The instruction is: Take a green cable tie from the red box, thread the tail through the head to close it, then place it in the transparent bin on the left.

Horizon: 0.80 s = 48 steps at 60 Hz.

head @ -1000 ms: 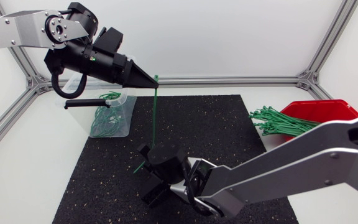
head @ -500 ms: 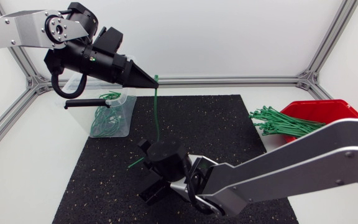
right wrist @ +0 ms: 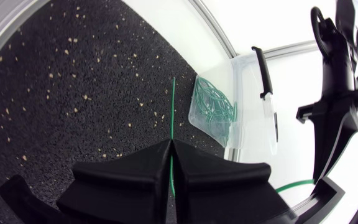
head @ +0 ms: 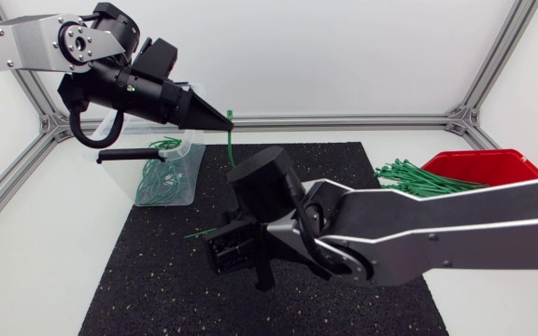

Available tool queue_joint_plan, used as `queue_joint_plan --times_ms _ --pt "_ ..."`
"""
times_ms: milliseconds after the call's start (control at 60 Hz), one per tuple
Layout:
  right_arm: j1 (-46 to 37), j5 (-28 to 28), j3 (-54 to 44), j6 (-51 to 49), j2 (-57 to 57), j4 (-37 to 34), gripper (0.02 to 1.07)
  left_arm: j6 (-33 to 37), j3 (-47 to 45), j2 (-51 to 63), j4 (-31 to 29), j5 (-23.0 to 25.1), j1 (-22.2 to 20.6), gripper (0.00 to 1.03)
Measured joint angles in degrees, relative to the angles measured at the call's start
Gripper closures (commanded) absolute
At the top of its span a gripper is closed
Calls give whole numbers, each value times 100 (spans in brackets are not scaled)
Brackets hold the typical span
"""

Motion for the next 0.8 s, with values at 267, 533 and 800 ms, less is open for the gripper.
queue_joint_plan --times_ms 267,533,800 --pt "-667 -1447 577 1585 -63 -1421 102 149 -275 -339 55 129 46 100" --pt "-1189 -3025 1784 2728 -13 -3298 102 142 -748 -643 481 262 46 100" --pt "-1453 -4065 2398 3351 42 -4478 102 -463 -1368 -651 1491 317 46 100"
